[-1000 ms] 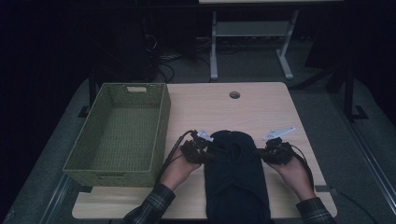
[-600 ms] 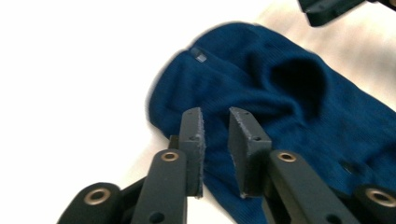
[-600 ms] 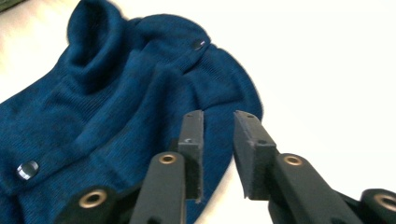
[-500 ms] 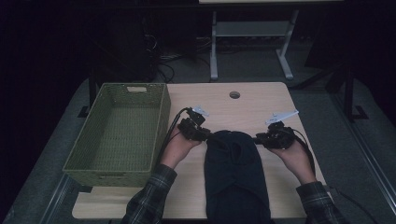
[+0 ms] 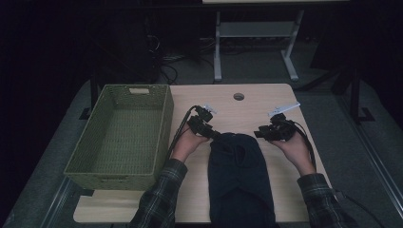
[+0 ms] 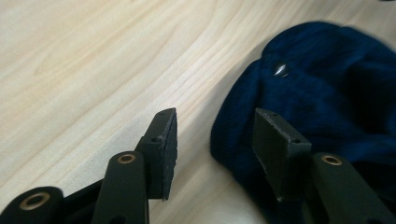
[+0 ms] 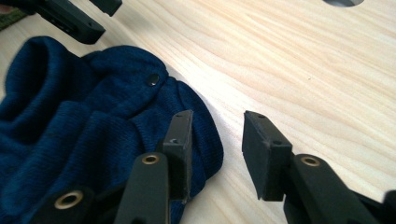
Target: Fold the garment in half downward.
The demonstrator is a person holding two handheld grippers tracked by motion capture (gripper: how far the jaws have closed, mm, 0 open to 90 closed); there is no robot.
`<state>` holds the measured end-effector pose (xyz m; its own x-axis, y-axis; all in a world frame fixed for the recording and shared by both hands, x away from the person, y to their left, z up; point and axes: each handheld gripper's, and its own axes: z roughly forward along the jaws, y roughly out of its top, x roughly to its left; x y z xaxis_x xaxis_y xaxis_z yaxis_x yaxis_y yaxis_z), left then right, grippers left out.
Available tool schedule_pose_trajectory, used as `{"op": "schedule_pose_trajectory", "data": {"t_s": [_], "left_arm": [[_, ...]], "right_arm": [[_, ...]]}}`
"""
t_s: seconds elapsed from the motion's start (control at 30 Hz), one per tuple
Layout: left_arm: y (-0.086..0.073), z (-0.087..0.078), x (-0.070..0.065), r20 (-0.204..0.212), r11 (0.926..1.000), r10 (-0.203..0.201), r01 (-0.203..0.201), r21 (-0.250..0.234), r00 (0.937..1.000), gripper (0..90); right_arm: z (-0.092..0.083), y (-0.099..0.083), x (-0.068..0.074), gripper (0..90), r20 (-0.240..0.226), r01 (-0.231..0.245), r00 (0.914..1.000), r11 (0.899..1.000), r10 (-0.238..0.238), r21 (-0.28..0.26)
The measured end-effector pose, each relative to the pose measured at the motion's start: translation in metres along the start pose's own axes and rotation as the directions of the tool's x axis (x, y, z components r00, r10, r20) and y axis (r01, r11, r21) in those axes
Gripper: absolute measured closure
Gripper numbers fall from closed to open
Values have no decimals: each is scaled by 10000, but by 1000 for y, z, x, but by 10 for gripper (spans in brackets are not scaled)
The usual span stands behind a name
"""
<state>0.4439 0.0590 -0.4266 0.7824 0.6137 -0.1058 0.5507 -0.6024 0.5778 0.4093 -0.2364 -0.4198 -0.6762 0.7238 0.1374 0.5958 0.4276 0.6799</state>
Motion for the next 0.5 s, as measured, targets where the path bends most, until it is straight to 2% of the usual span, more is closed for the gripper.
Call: {"op": "schedule_pose_trajectory", "data": {"t_s": [0.17,0.23,0.4,0.5], "left_arm": [[-3,14,2,-46,9989,187,-185,436,9998,485],[-5,19,2,-35,9986,119,-117,514,9999,491],[-9,22,4,306,9990,-148,135,431,9994,539],[-10,23,7,531,9990,-136,113,428,9985,557]], "right_arm": [[10,-1,-2,606,-11,-68,10000,9999,68,127],[13,-1,-3,606,-35,-75,10000,9999,76,120],[27,-4,-7,606,-102,-67,9999,9991,71,422],[32,-5,-7,606,-145,-72,9999,9984,80,562]]}}
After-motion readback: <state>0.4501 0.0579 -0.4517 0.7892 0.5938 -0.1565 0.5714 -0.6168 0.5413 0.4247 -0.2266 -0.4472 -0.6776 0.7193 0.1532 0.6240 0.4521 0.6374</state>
